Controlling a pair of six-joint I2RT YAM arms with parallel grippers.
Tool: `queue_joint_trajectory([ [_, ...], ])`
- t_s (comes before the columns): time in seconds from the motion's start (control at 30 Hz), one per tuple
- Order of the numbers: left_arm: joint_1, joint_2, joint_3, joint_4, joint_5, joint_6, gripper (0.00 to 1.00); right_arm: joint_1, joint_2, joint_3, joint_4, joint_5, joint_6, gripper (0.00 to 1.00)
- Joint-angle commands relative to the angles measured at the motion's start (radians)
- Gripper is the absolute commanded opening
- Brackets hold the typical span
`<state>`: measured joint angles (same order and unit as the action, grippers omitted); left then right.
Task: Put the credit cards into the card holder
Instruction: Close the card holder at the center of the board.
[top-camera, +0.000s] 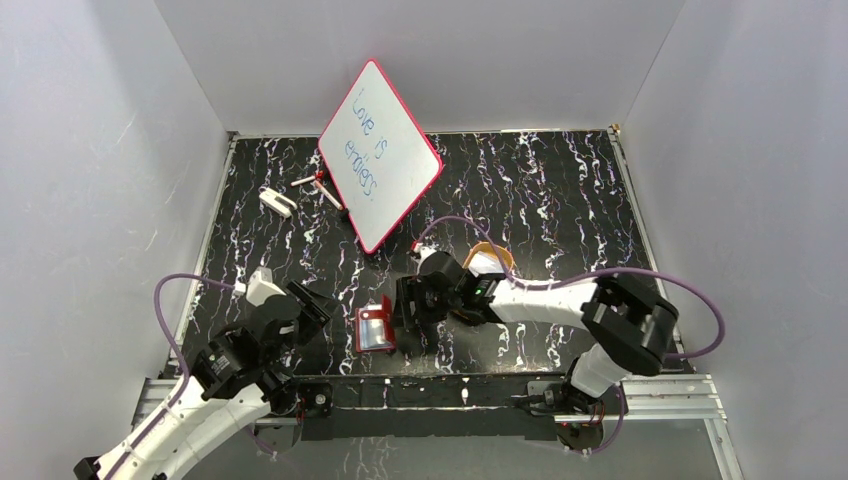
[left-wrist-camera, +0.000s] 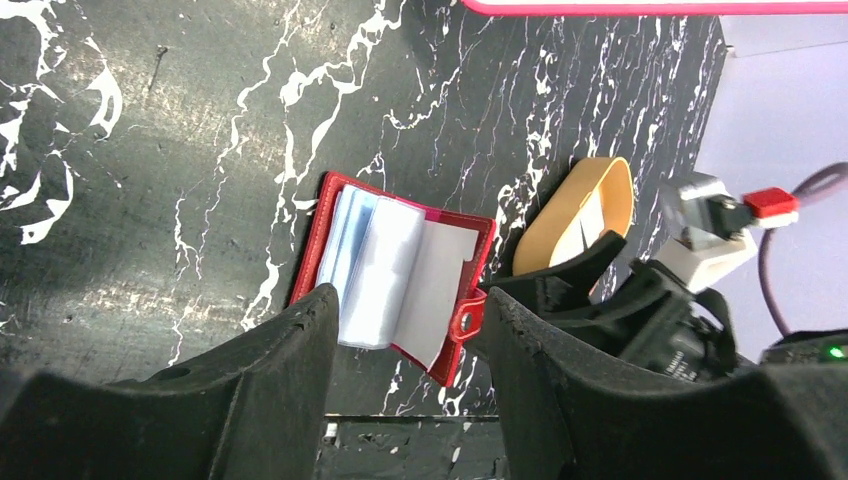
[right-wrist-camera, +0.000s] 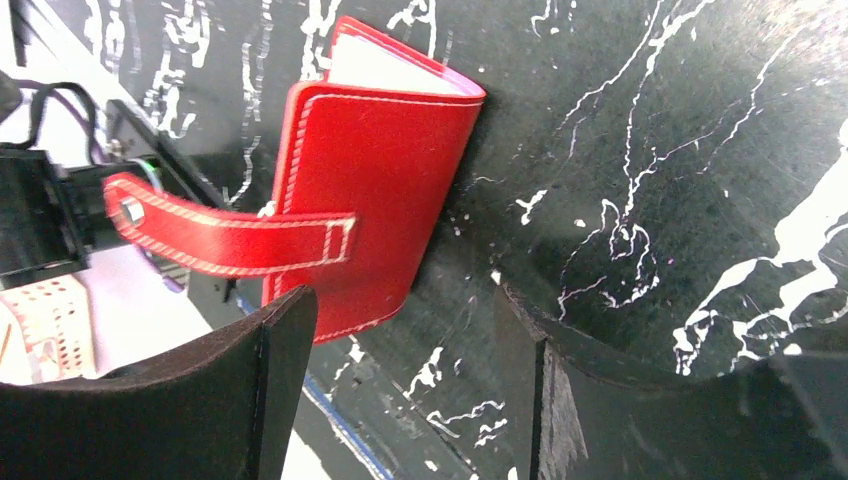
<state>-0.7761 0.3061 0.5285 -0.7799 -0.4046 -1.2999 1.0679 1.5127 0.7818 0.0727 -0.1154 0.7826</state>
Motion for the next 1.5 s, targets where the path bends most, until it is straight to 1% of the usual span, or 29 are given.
queue_joint_trajectory([
  [0.0,-0.002,0.035,-0.038,0.032,0.022,0.009,0.53,0.001,0.079,0.064,0.075,-0.037,0.000,0.73],
  [0.2,-0.002,0.082,-0.078,0.072,0.065,0.009,0.52,0.004,0.179,0.126,0.062,-0.066,-0.012,0.72],
  [0.33,-0.002,0.105,-0.084,0.071,0.066,0.013,0.52,0.017,0.211,0.164,0.034,-0.052,-0.026,0.77],
  [0.43,-0.002,0.115,-0.092,0.086,0.065,0.013,0.52,0.028,0.253,0.201,0.002,-0.053,-0.039,0.79],
  [0.63,-0.002,0.166,-0.105,0.129,0.085,0.025,0.50,0.044,0.331,0.248,-0.041,-0.043,-0.047,0.71],
  [0.77,-0.002,0.205,-0.119,0.160,0.118,0.021,0.49,0.064,0.375,0.279,-0.066,-0.034,-0.049,0.69],
  [0.83,-0.002,0.211,-0.143,0.184,0.134,0.016,0.49,0.068,0.390,0.276,-0.053,-0.042,-0.041,0.65],
  [1.0,-0.002,0.212,-0.204,0.220,0.147,-0.002,0.46,0.069,0.402,0.245,0.005,-0.076,-0.013,0.42],
  [1.07,-0.002,0.213,-0.223,0.222,0.145,-0.009,0.45,0.070,0.400,0.241,0.015,-0.083,-0.007,0.37],
  [1.13,-0.002,0.217,-0.239,0.226,0.141,-0.015,0.43,0.070,0.396,0.237,0.027,-0.091,-0.003,0.36],
  [1.23,-0.002,0.241,-0.258,0.237,0.134,-0.023,0.40,0.070,0.389,0.233,0.041,-0.100,0.005,0.38],
  [1.4,-0.002,0.299,-0.272,0.238,0.117,-0.039,0.31,0.070,0.354,0.216,0.045,-0.102,0.022,0.56],
  [1.47,-0.002,0.317,-0.282,0.237,0.113,-0.047,0.29,0.070,0.341,0.202,0.045,-0.116,0.037,0.62],
])
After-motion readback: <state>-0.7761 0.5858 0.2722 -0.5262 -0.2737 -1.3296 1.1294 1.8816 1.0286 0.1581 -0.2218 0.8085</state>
